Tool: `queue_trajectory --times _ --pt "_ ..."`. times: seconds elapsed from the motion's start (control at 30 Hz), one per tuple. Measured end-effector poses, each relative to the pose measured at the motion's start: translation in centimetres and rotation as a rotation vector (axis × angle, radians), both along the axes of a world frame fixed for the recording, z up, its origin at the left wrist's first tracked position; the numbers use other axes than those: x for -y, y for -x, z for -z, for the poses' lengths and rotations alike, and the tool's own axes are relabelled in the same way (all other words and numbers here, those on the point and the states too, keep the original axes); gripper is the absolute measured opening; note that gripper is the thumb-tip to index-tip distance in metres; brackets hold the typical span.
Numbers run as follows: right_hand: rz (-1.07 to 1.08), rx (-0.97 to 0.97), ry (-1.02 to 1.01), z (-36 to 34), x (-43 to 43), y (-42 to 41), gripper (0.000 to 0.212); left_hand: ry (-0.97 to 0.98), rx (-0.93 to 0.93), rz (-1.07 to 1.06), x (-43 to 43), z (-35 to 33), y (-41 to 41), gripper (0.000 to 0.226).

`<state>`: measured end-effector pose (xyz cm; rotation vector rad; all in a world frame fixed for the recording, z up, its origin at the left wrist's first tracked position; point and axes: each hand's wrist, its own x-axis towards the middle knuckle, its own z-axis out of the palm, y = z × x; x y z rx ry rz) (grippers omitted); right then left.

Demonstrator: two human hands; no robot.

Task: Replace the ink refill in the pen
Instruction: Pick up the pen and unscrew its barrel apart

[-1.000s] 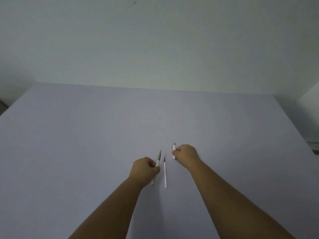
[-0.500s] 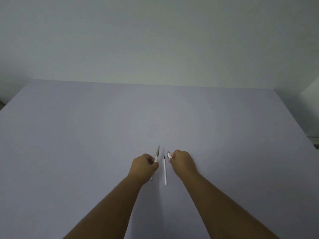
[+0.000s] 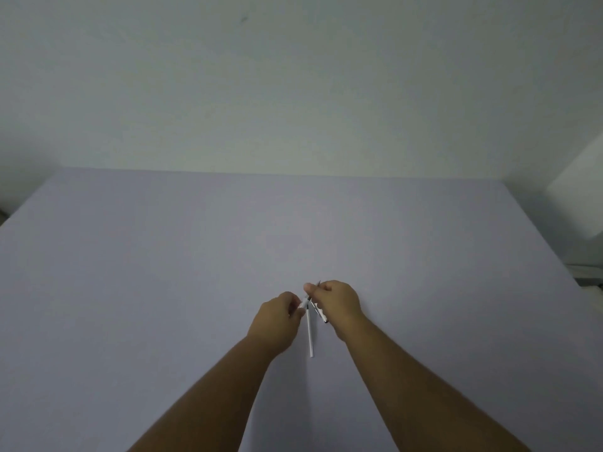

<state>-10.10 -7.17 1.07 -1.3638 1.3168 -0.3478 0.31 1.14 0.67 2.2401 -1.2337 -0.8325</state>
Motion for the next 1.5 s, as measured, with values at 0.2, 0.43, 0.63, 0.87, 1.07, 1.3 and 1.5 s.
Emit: queue_trajectory --times 0.2,0.43,0.63,0.87,1.07,1.3,1.5 --pt "0.093 0.211 -0.07 -1.2 -0.2 0.2 0.019 0.034 -0.388 -0.099 -0.4 -1.9 -0.4 0.022" --pt "0.114 0.353 -0.226 -2.3 -0.2 0.7 0.017 0.046 -0.448 -0.047 -0.8 -3.4 -0.9 0.027" --pt "0.112 0.358 -0.187 -3.1 -0.5 0.5 0.01 0.054 -0.37 -0.029 -1.2 -3.9 -1.2 0.023" --pt "0.205 0.315 -0.201 -4.3 -1.0 -0.3 0.014 0.069 -0.323 0.011 -1.4 -4.8 -2.2 0.022" --pt "0.243 0.329 -0.218 -5.3 -1.4 -0.8 0.014 0.088 -0.256 0.041 -1.5 -5.7 -2.7 0.027" --pt "0.186 0.397 -0.195 -5.9 -1.4 -0.4 0.01 0.091 -0.223 0.032 -1.3 -6.2 -2.5 0.028" --pt "0.163 0.335 -0.185 -5.7 -0.6 0.2 0.01 0.086 -0.171 0.028 -0.8 -6.6 -1.4 0.03"
